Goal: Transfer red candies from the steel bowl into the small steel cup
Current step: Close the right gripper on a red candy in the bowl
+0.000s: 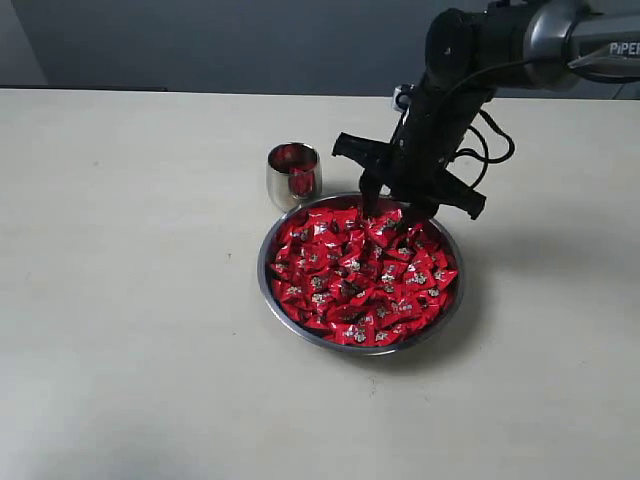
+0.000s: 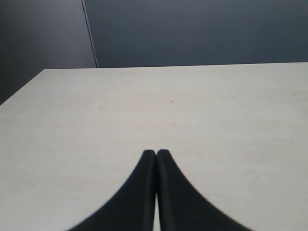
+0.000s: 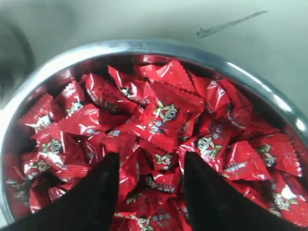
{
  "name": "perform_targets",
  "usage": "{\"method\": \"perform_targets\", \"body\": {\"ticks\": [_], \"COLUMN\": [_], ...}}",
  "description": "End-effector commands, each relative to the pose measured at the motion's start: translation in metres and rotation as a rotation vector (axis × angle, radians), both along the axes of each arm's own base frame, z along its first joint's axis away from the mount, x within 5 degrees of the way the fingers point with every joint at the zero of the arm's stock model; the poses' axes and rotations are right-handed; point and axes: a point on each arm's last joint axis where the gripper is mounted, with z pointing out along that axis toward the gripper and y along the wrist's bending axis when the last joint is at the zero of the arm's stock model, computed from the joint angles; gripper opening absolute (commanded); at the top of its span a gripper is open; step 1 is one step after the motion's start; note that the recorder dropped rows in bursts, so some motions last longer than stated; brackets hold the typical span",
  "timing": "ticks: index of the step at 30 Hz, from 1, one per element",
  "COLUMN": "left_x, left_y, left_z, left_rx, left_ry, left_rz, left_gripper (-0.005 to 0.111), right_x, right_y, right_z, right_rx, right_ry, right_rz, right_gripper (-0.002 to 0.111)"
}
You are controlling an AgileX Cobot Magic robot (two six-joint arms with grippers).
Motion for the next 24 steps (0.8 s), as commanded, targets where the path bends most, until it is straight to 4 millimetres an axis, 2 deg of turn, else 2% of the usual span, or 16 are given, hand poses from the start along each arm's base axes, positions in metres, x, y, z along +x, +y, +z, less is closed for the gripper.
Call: {"method": "perform_targets", "body": {"ticks": [1, 4, 18, 24], "left_x": [0.0, 0.0, 0.0, 0.0], "left_y": [0.0, 0.0, 0.0, 0.0], "left_z": [-0.001, -0.001, -0.001, -0.001], "left_rx": [0.004, 0.004, 0.004, 0.004], "left_ry": [-0.002, -0.002, -0.002, -0.002], "left_rz": [-0.004, -0.004, -0.004, -0.004], "left_gripper": [0.0, 0.0, 0.0, 0.0], "right_x": [0.004, 0.004, 0.008, 0.01], "right_y": [0.002, 0.001, 0.002, 0.001], "right_z": [-0.002, -0.006, -0.032, -0.034], "right_rx": [0.025, 0.01, -0.019, -0.035], "right_ry": [-0.012, -0.009, 0.019, -0.006], "right_rz": [-0.009, -0.003, -0.004, 0.008], "right_gripper": [0.045, 0.041, 0.041, 0.041]}}
